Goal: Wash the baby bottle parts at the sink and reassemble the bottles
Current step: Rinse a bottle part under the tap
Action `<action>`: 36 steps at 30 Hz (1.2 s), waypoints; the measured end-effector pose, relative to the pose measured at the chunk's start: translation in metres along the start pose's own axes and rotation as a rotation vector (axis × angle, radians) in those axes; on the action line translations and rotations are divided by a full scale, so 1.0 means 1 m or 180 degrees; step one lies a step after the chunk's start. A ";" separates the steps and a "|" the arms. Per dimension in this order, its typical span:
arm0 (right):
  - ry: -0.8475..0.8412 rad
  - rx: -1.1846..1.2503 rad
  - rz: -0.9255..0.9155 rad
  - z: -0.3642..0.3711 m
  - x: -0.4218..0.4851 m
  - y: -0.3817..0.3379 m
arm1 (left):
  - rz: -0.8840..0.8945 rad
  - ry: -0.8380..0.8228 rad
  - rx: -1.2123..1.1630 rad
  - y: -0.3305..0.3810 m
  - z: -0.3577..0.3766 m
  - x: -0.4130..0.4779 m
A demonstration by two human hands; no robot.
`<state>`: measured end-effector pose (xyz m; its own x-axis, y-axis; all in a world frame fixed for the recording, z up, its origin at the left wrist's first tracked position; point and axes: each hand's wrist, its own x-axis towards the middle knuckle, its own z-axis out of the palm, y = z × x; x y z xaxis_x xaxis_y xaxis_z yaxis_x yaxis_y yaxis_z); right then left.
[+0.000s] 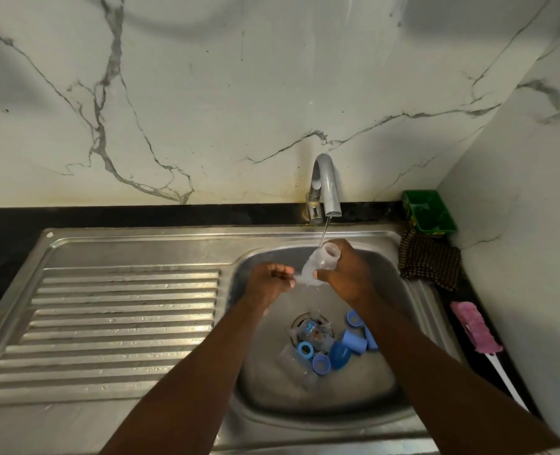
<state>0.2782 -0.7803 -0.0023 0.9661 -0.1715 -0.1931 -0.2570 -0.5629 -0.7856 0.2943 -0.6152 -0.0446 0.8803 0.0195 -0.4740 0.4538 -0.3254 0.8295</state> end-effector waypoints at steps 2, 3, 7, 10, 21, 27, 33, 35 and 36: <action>0.0427 0.0304 -0.0073 0.000 0.002 -0.006 | -0.0037 0.0022 0.0008 0.000 -0.003 0.000; 0.0605 0.0433 -0.0140 0.001 0.002 -0.010 | -0.0040 0.0044 0.0006 -0.001 -0.004 0.001; 0.0083 -0.0068 -0.0103 0.014 0.000 -0.011 | -0.0034 -0.0061 -0.0136 -0.007 -0.010 -0.003; 0.0583 0.0254 -0.0172 0.013 -0.001 -0.017 | 0.0055 -0.0085 -0.0119 -0.008 -0.015 -0.003; 0.0511 0.0104 -0.0264 0.010 -0.004 -0.025 | -0.0217 -0.0106 -0.0590 -0.014 -0.025 -0.003; 0.0748 0.0364 -0.0295 0.008 -0.002 -0.029 | -0.0183 -0.0181 -0.0653 -0.007 -0.026 -0.005; 0.0403 -0.0033 -0.0158 0.008 -0.007 -0.022 | -0.0045 -0.0282 -0.0414 -0.009 -0.028 -0.007; 0.0615 0.0094 -0.0273 0.008 -0.006 -0.022 | 0.0045 -0.0289 -0.0303 -0.006 -0.030 -0.005; 0.0470 0.0033 -0.0241 0.009 -0.007 -0.024 | 0.0046 -0.0258 -0.0293 -0.006 -0.030 -0.004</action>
<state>0.2781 -0.7590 0.0124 0.9681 -0.2464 -0.0453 -0.1826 -0.5704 -0.8008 0.2927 -0.5855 -0.0387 0.8746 -0.0623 -0.4809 0.4551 -0.2368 0.8584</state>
